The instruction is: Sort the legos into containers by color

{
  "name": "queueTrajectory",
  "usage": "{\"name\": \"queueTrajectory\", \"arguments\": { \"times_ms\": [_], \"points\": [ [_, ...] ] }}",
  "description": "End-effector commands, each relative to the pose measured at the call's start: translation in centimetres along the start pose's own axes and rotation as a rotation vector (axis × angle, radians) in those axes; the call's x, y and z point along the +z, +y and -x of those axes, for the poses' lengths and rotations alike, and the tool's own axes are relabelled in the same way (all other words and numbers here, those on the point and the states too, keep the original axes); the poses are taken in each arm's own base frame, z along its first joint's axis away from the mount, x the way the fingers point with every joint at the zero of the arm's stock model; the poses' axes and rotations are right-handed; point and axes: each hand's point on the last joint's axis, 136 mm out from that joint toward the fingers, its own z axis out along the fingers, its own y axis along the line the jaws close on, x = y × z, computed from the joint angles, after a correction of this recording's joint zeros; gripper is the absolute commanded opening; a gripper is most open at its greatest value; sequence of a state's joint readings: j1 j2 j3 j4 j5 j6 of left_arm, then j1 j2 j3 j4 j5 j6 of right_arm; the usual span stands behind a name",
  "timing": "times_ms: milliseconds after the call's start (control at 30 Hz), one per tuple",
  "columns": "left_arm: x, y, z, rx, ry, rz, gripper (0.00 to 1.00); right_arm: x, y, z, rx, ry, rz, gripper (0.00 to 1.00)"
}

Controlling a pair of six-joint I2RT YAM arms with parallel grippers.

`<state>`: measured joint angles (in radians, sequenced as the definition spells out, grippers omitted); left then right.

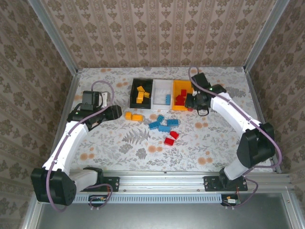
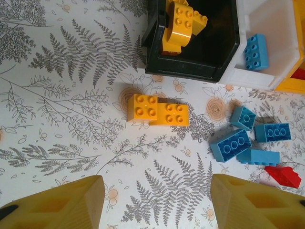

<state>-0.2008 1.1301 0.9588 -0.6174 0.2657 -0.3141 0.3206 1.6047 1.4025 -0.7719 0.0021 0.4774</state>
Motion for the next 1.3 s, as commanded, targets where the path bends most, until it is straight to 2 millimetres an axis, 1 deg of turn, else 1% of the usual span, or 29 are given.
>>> {"name": "queueTrajectory", "arguments": {
  "times_ms": [0, 67, 167, 267, 367, 500, 600, 667, 767, 867, 933, 1000, 1100, 1133, 1267],
  "points": [
    [-0.2, 0.4, -0.7, -0.001, 0.015, 0.001, 0.62, 1.4, -0.9, 2.0, -0.054, 0.024, -0.060, 0.19],
    [0.1, 0.9, -1.0, -0.007, 0.026, 0.001, 0.63, 2.9, -0.8, 3.7, -0.052, 0.031, -0.063, 0.19],
    [0.3, 1.3, -1.3, -0.026, 0.037, -0.007, 0.63, 5.2, -0.4, 5.6, -0.050, 0.050, -0.061, 0.18],
    [0.3, 1.7, -1.4, -0.034, 0.037, -0.007, 0.63, 7.5, -0.1, 6.7, -0.048, 0.064, -0.058, 0.18],
    [0.4, 2.0, -1.3, -0.042, 0.036, -0.012, 0.63, 9.6, 0.2, 7.3, -0.047, 0.087, -0.058, 0.18],
    [0.5, 2.1, -1.2, -0.057, 0.033, -0.028, 0.64, 11.8, 0.4, 7.5, -0.044, 0.116, -0.060, 0.20],
    [0.6, 2.1, -1.1, -0.070, 0.035, -0.041, 0.64, 12.6, 0.3, 7.6, -0.043, 0.125, -0.067, 0.26],
    [0.5, 2.0, -1.1, -0.073, 0.034, -0.048, 0.64, 12.7, 0.2, 7.6, -0.035, 0.128, -0.072, 0.34],
    [0.4, 1.9, -0.9, -0.080, 0.029, -0.062, 0.64, 12.5, 0.2, 7.5, -0.027, 0.132, -0.073, 0.42],
    [0.4, 1.6, -0.8, -0.091, 0.021, -0.087, 0.64, 11.6, 0.2, 7.5, -0.018, 0.123, -0.077, 0.49],
    [0.3, 1.3, -0.8, -0.091, 0.018, -0.102, 0.65, 10.5, 0.2, 7.8, -0.011, 0.106, -0.074, 0.52],
    [0.0, 1.1, -0.6, -0.087, 0.007, -0.108, 0.65, 9.3, 0.4, 7.9, 0.001, 0.097, -0.070, 0.53],
    [-0.4, 0.6, -0.3, -0.075, -0.011, -0.131, 0.65, 6.9, 0.9, 7.4, 0.024, 0.080, -0.063, 0.54],
    [-0.4, 0.4, -0.4, -0.073, -0.009, -0.146, 0.66, 5.8, 1.1, 7.0, 0.028, 0.070, -0.061, 0.55],
    [0.0, -1.0, -0.8, -0.081, 0.028, -0.239, 0.68, 1.5, 2.3, 4.5, -0.001, 0.022, -0.054, 0.58]
  ]
}}
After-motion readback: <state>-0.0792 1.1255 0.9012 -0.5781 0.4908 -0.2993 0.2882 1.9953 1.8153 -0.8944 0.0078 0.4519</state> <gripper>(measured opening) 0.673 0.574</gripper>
